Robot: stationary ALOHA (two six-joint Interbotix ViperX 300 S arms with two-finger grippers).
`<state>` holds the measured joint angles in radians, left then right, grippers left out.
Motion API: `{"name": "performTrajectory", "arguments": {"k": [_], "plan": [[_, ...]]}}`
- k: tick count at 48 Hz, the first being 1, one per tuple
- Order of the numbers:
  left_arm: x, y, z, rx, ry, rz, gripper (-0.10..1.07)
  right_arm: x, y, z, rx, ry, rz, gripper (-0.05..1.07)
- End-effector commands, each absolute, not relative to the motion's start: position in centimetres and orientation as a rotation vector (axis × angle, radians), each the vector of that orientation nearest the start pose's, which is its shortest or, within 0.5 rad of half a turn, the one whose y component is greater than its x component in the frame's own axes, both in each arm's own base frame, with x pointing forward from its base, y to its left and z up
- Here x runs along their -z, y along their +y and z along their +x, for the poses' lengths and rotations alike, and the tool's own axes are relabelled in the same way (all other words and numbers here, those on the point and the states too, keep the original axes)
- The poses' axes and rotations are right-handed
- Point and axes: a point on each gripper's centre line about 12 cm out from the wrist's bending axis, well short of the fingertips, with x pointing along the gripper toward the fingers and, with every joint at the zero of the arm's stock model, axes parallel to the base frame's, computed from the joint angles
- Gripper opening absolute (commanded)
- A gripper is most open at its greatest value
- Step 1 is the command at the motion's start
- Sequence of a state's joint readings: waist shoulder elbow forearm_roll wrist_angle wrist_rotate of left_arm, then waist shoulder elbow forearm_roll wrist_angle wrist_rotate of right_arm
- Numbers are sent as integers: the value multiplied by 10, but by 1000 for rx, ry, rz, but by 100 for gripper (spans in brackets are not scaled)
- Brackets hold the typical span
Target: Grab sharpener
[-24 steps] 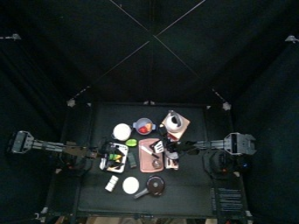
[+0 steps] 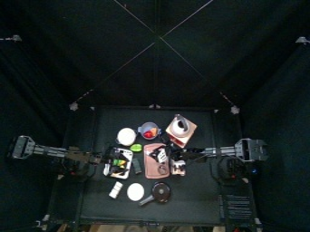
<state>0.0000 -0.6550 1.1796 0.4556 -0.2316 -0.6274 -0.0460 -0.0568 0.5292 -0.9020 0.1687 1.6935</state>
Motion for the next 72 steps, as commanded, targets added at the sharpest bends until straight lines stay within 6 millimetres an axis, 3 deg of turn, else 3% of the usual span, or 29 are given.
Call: {"name": "performTrajectory", "arguments": {"k": [1,11,19,37,45,72], "plan": [[-222,-12,239,75,296,-199,91,-267,-20,406,320,402,695,82],[-221,-12,239,76,301,-196,91,-287,3,382,347,396,553,82],[-220,-12,238,75,302,-197,91,-292,20,355,410,410,450,82],[-218,-10,237,66,307,-202,91,-286,68,303,446,473,303,82],[-218,-9,237,61,307,-207,91,-271,86,278,463,526,218,82],[-216,-8,236,57,311,-209,91,-242,90,248,527,657,84,81]]}}
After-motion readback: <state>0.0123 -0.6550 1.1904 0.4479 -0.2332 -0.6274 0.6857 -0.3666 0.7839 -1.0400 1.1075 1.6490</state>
